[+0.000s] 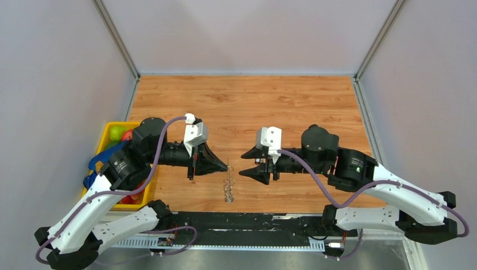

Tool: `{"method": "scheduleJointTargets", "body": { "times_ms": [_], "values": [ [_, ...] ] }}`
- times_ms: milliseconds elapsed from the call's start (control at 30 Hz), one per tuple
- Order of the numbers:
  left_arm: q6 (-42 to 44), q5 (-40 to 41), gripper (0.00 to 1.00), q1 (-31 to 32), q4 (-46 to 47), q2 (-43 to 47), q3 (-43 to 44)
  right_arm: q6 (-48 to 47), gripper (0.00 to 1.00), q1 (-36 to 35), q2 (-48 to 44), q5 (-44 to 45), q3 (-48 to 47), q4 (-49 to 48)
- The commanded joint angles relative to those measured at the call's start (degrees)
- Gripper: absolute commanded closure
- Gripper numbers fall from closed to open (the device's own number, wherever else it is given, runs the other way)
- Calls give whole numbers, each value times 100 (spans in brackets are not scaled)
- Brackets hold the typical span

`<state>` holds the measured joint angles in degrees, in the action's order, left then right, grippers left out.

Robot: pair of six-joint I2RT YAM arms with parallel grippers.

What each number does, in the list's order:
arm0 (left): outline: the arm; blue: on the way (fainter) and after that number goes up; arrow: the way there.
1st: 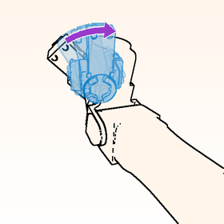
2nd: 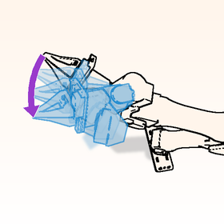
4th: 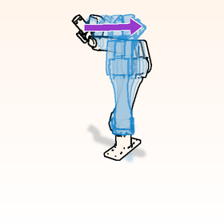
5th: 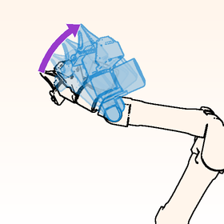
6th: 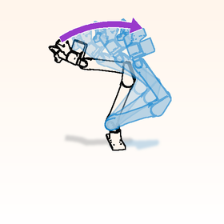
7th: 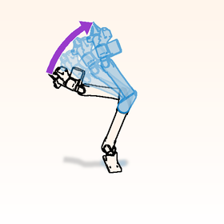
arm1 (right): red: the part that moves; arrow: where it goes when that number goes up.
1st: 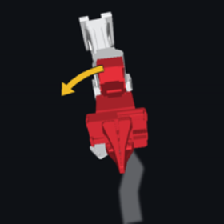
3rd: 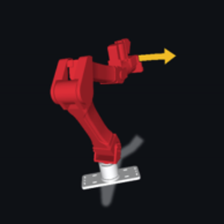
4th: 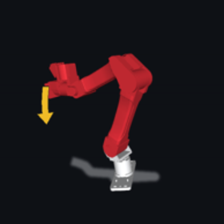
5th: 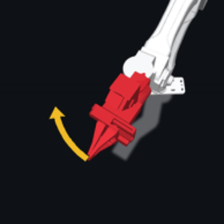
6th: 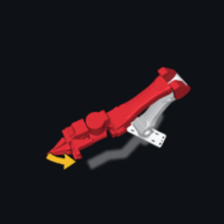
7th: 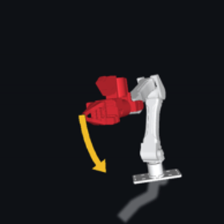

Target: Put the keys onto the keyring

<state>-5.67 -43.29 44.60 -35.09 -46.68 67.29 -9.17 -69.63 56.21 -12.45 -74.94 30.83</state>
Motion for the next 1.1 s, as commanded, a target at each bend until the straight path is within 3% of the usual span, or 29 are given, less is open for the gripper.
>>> {"method": "scheduleJointTargets", "body": {
  "times_ms": [0,200,700,1067],
  "values": [
    [382,-323,100,16,-512,-118,226,-544,50,-34,75,-167,-248,485],
    [527,-282,100,19,-745,-202,195,-643,51,-36,307,-468,-297,502],
    [885,-343,100,17,-938,-289,221,-638,69,-34,878,-794,-434,447],
    [862,-364,100,22,-815,-220,193,-594,71,-38,986,-847,-416,419]
  ]
}}
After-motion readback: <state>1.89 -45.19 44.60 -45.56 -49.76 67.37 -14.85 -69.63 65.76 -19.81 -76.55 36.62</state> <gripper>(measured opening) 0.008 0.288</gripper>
